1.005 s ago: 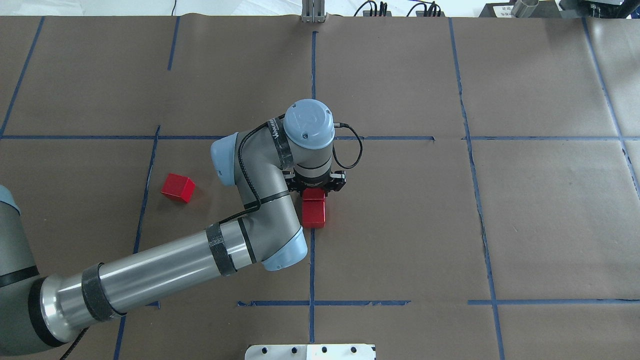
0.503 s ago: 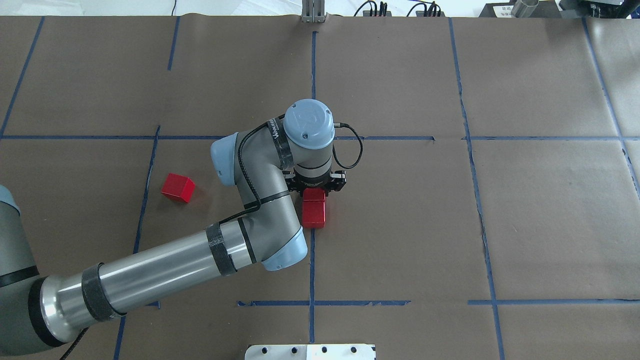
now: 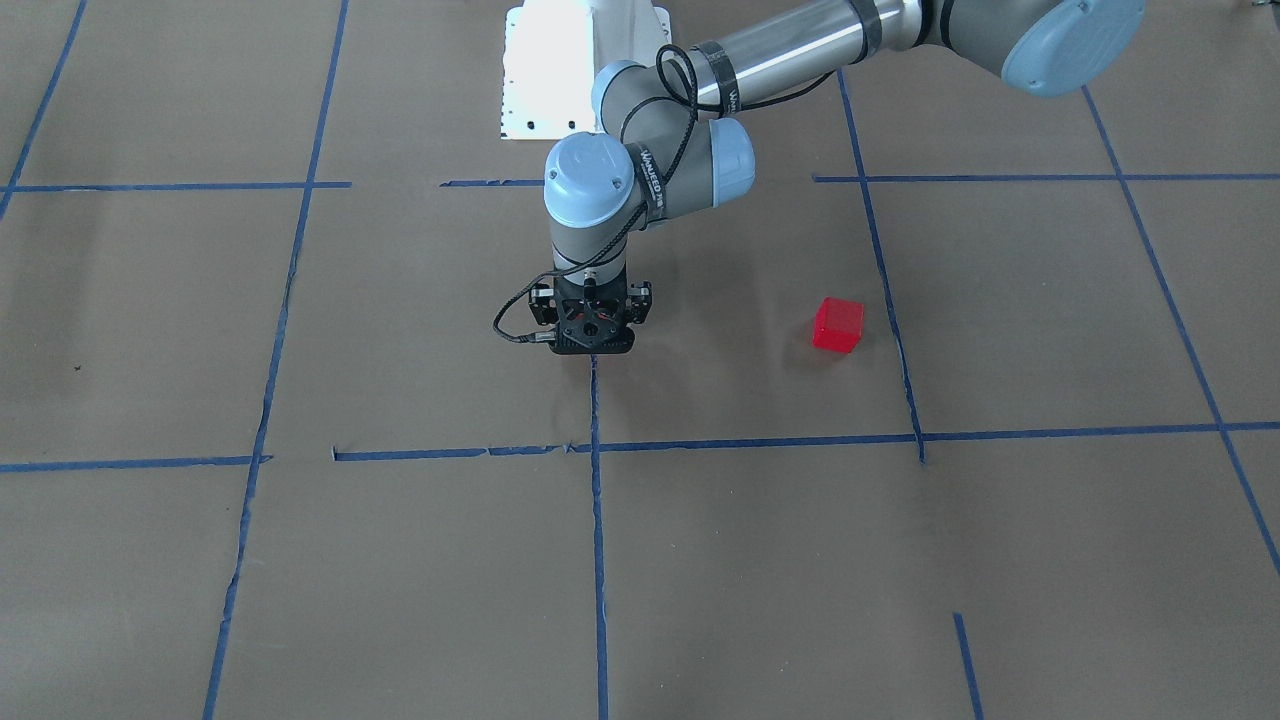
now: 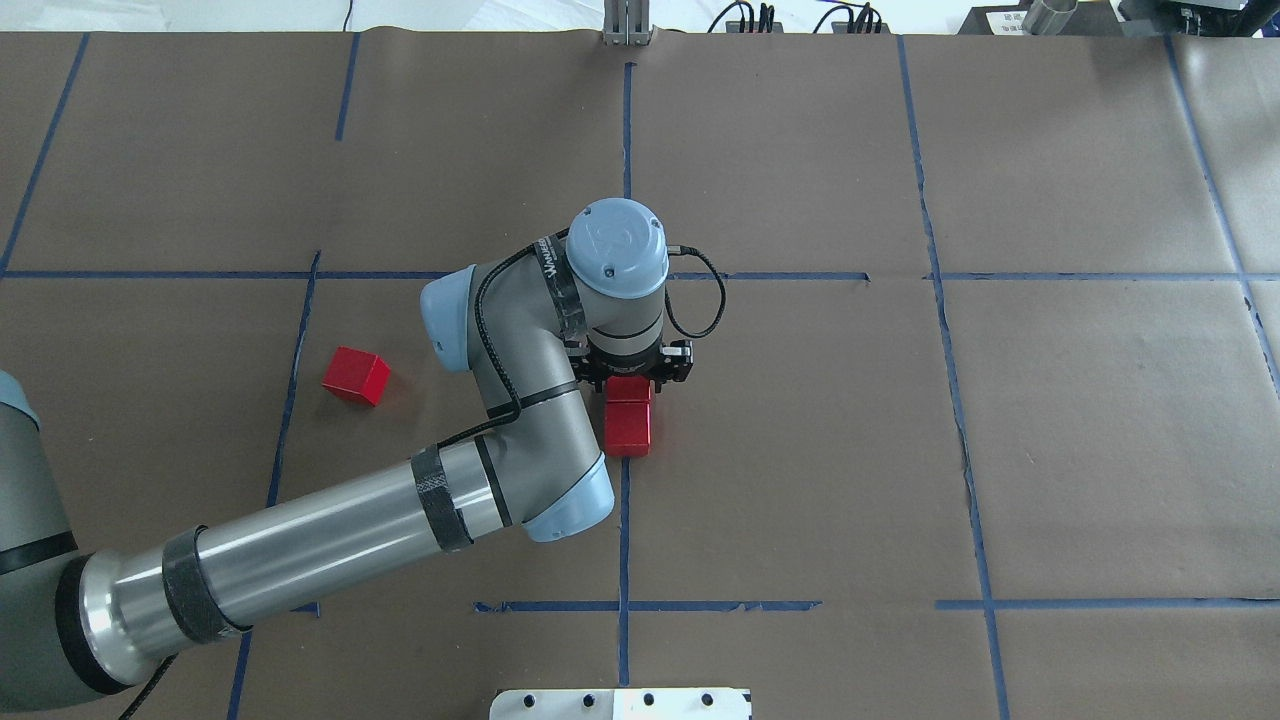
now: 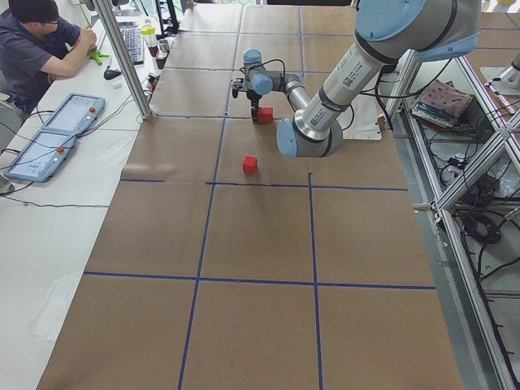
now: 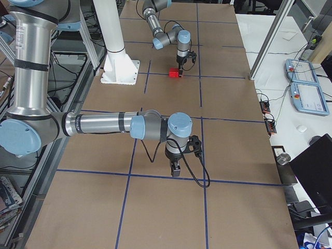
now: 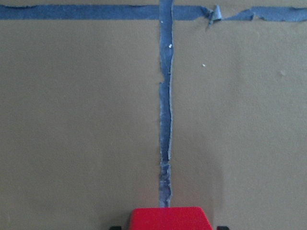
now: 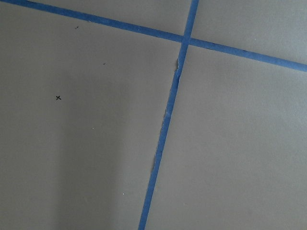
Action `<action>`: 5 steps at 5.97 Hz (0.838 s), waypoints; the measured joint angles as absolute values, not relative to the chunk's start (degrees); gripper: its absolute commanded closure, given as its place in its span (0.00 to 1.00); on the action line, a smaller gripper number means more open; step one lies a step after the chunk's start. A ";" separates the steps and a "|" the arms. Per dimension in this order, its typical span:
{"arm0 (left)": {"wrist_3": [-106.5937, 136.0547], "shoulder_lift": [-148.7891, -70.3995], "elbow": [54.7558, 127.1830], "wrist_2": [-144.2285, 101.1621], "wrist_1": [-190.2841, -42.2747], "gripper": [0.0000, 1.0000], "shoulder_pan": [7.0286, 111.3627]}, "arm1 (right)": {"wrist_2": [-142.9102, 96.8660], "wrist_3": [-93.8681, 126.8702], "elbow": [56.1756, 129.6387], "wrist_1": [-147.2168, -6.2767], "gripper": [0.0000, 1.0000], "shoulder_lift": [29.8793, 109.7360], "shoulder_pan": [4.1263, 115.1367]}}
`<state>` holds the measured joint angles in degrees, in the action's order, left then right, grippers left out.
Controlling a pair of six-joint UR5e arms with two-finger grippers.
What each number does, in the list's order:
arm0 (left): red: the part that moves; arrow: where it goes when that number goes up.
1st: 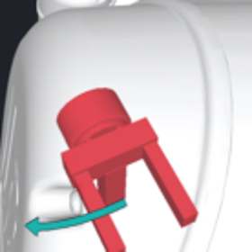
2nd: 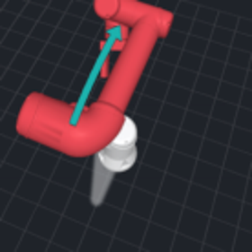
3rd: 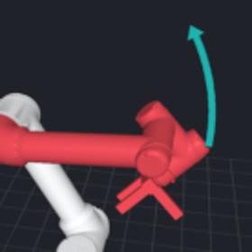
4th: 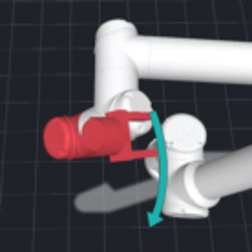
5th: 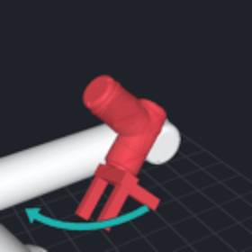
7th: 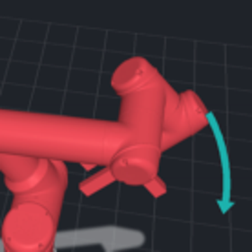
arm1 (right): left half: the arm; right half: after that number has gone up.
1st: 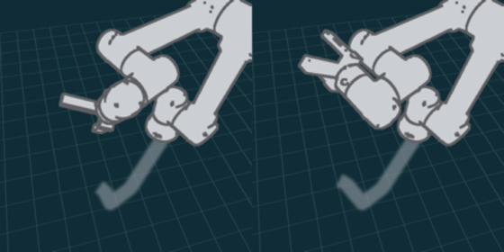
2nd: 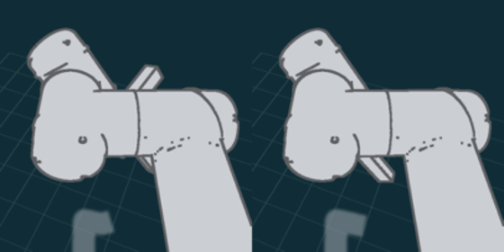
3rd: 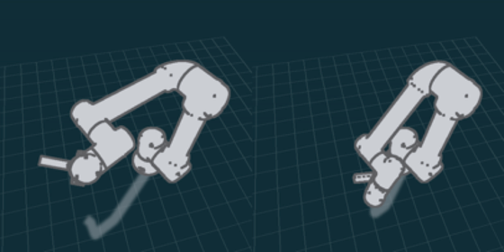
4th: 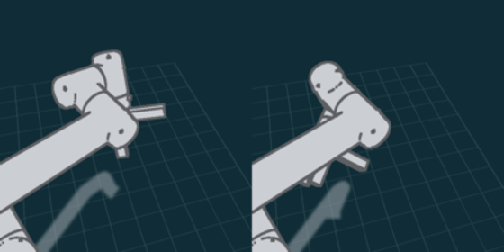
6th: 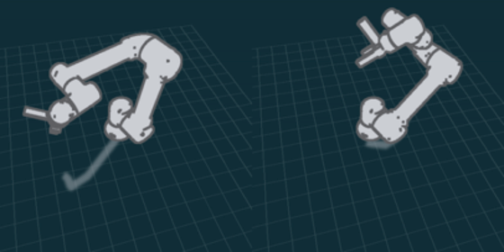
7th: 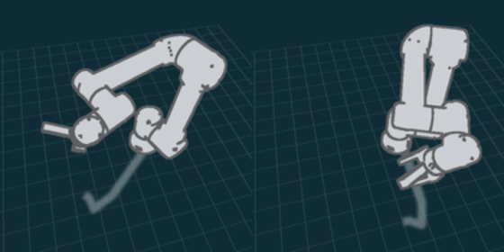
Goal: Form red blocks into L shape at center
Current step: 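Open the left gripper and move it to the last red cube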
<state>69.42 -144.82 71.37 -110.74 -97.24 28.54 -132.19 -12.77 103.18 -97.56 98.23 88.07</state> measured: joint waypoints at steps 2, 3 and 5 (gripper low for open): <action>69.05 -144.19 74.23 -110.85 -96.17 0.00 30.53 | -132.25 -12.75 103.28 -97.56 0.00 98.12 88.06; 67.24 -141.73 78.62 -111.27 -94.35 0.00 32.41 | -132.27 -12.74 103.30 -97.56 0.00 98.07 88.07; 56.96 -131.51 91.69 -112.00 -89.45 0.00 36.59 | -132.28 -12.74 103.28 -97.56 0.00 98.07 88.06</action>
<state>56.96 -131.51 91.69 -112.00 -89.45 36.59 -132.28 -12.74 103.28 -97.56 98.07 88.06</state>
